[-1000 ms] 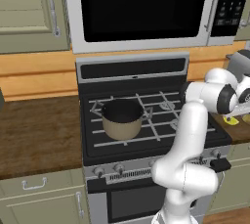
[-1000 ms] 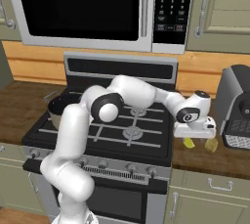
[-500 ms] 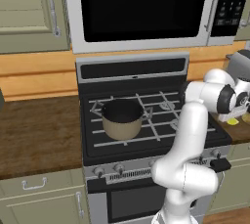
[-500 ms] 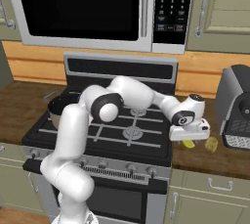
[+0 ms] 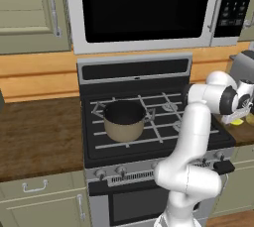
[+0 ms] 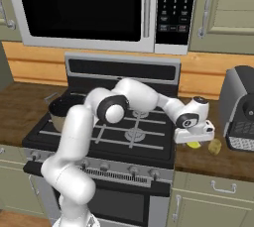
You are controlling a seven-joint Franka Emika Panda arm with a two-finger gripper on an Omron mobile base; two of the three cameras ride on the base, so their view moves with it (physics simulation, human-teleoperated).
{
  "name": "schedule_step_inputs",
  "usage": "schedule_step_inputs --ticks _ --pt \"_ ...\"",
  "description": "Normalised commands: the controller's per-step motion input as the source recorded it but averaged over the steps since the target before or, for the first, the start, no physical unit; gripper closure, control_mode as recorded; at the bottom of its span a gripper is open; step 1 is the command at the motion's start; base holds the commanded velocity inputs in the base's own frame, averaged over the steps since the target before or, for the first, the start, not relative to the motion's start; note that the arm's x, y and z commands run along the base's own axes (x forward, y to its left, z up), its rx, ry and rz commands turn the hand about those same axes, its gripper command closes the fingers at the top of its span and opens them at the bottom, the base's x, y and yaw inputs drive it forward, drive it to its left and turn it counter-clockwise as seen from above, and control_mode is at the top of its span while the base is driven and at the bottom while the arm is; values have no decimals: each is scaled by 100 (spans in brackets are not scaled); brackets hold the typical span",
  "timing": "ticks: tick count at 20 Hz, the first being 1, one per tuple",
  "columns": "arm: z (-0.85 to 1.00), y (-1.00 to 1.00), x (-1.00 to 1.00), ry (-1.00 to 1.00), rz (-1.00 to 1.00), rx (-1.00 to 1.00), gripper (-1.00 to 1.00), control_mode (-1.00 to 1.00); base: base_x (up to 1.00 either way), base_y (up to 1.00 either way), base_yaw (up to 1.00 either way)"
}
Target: Put the potato and lemon wedge in the pot. Retrieve the spatula and lightly stir the vegetables in the pot.
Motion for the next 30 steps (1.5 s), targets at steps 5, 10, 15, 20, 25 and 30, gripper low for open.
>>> schedule_step_inputs --ticks 5,10,15,20,25,30 --pt "-10 0 -3 0 0 0 100 -100 0 0 0" --pt "15 0 -49 -8 0 0 100 -100 0 0 0" --pt "92 58 -70 -17 -1 0 100 -100 0 0 0" --pt "100 100 -44 -9 -9 0 100 -100 0 0 0" --pt "98 100 -45 -1 -11 0 100 -100 0 0 0" --pt "76 100 -57 2 -4 0 100 -100 0 0 0"
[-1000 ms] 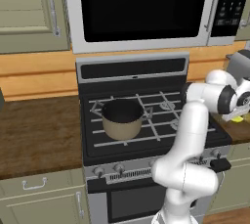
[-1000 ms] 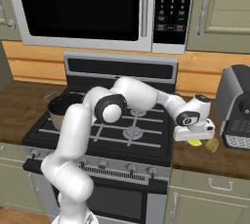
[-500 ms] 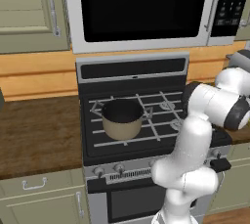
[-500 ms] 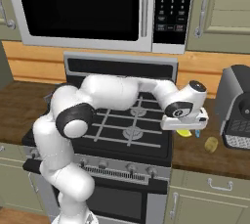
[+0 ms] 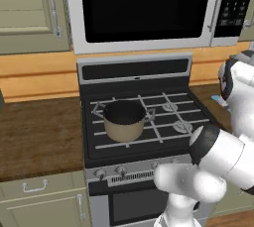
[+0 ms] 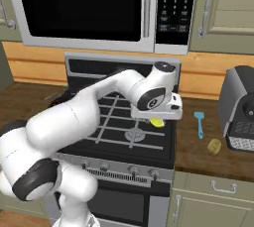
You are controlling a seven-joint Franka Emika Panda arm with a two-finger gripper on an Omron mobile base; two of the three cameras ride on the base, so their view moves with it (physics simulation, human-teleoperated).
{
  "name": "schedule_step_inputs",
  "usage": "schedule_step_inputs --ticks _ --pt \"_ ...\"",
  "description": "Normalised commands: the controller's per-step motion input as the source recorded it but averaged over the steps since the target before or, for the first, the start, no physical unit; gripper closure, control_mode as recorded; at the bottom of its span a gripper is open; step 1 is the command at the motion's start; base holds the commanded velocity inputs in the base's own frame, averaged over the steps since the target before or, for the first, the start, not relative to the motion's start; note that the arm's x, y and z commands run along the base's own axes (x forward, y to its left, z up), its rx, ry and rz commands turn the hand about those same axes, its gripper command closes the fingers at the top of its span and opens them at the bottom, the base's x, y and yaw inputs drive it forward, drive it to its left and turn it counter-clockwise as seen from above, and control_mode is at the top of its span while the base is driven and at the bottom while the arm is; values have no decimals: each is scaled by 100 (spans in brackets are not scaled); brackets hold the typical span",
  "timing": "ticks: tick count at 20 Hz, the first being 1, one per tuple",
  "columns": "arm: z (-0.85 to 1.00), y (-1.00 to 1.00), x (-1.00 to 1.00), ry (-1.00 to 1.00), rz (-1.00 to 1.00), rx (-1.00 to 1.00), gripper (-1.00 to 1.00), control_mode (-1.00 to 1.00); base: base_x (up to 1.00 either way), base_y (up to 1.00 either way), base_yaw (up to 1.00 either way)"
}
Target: Put the potato and lemon wedge in the pot. Retrieve the spatula and lightly stir the vegetables in the pot.
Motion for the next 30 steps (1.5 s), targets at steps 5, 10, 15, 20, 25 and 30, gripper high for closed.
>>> schedule_step_inputs --ticks 5,10,15,20,25,30 --pt "30 100 -36 6 0 0 100 -100 0 0 0" --pt "3 100 -19 5 0 0 100 -100 0 0 0" --pt "5 100 -23 0 0 -1 100 -100 0 0 0" --pt "16 100 -11 0 0 -4 100 -100 0 0 0" --pt "27 100 0 0 0 -2 100 -100 0 0 0" --pt "26 82 0 0 0 0 100 -100 0 0 0"
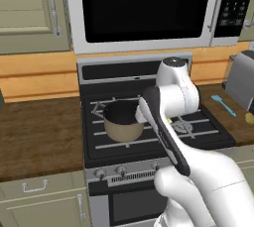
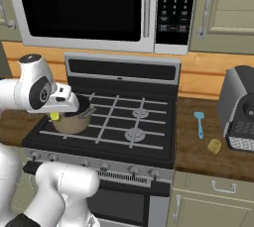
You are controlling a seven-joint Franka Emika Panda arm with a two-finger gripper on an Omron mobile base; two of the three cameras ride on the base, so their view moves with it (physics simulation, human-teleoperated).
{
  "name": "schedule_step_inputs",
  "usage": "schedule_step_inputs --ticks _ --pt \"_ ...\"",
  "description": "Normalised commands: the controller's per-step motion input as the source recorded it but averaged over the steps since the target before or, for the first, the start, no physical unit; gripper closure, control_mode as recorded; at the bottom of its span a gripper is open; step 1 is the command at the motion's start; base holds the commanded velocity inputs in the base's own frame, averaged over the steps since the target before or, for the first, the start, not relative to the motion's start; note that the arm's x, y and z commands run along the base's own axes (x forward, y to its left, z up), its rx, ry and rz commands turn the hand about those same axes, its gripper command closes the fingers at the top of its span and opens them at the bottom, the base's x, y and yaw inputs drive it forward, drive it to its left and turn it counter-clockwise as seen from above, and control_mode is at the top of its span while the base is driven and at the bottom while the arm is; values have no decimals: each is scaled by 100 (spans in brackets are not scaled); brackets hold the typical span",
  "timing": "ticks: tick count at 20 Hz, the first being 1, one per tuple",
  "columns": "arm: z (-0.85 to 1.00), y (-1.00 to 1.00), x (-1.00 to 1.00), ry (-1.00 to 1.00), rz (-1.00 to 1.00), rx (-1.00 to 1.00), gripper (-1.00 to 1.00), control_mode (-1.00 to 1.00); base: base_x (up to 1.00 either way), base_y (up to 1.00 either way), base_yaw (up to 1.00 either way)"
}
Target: Put the potato and lemon wedge in the pot. Retrieve the spatula and lightly stir the vegetables in the pot.
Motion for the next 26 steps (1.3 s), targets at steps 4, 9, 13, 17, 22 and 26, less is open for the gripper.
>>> schedule_step_inputs --ticks 4,9,13,17,22,26 --pt "2 61 25 0 0 -1 100 -100 0 0 0" --pt "-10 25 56 0 -1 -3 100 -100 0 0 0" --pt "-36 0 57 0 -1 0 100 -100 0 0 0" --pt "-57 0 48 0 0 0 100 -100 0 0 0" --pt "-46 1 54 0 0 0 100 -100 0 0 0" --pt "0 19 42 0 0 0 100 -100 0 0 0"
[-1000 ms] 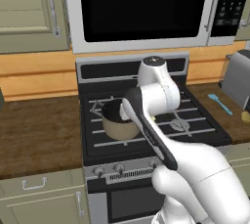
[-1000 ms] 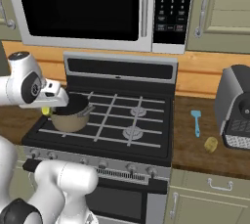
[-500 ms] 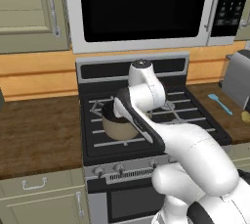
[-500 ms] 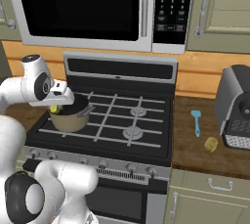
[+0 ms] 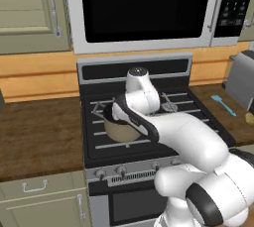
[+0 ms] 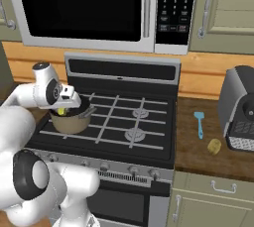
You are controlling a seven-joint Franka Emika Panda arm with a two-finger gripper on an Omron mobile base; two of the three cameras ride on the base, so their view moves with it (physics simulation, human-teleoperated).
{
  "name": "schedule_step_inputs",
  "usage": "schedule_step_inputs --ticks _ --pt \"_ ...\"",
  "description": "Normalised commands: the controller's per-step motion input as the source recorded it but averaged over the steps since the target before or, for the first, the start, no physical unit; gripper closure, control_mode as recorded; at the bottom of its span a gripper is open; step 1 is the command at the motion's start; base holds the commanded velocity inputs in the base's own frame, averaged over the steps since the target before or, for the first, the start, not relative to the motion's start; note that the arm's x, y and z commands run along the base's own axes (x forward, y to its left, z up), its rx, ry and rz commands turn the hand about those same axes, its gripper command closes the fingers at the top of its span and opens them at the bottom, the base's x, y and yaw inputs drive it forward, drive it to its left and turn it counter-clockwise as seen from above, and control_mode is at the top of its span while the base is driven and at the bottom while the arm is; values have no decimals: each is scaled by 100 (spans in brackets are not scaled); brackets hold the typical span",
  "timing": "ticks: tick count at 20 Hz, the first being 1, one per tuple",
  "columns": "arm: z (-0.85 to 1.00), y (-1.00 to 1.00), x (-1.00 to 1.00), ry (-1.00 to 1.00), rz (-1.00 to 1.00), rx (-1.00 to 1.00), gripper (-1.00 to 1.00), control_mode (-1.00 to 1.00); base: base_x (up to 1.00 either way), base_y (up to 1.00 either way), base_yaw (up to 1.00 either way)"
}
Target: Put the potato and lemon wedge in the pot. Retrieve the spatula and lightly stir the vegetables in the pot.
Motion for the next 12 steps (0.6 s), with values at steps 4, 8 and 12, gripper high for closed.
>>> schedule_step_inputs --ticks 4,8,12 --pt "0 19 42 0 0 0 100 -100 0 0 0" --pt "-22 2 34 0 0 0 100 -100 0 0 0" --pt "-45 0 29 0 0 -1 100 -100 0 0 0"
